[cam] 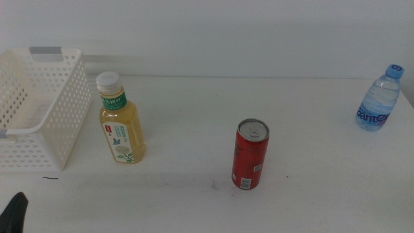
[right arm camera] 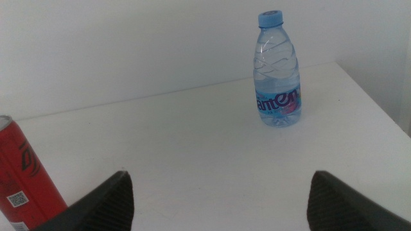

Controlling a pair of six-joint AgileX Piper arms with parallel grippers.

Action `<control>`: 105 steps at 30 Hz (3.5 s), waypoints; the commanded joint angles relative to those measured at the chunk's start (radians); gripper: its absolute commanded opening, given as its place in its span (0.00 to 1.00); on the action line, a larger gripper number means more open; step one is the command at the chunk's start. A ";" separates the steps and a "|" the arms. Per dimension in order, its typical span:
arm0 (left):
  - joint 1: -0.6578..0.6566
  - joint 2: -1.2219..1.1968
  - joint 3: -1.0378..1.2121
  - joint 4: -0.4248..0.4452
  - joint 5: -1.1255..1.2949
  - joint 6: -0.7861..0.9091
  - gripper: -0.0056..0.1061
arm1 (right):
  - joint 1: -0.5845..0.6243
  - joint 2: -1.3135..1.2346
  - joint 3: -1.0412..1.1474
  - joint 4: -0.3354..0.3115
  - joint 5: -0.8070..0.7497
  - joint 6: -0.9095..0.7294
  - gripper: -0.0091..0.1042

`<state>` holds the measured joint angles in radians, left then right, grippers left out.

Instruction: Use arms to grab the bottles and put them into the dustbin to the left of the table.

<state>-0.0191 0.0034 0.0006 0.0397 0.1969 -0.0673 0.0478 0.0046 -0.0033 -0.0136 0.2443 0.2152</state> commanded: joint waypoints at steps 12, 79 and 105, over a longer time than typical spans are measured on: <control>-0.397 0.608 -0.001 -0.016 -0.547 -0.037 0.89 | -0.008 -0.005 0.003 -0.005 -0.012 -0.003 0.70; -0.669 1.886 -0.797 0.244 -0.844 -0.253 0.27 | -0.008 -0.005 0.003 -0.005 -0.012 -0.003 0.70; 0.175 1.822 -1.750 -0.040 0.821 0.210 0.03 | -0.008 -0.005 0.003 -0.005 -0.012 -0.003 0.70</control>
<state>0.1404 1.8034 -1.7265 0.0211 1.0379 0.1298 0.0478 0.0046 -0.0033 -0.0136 0.2443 0.2152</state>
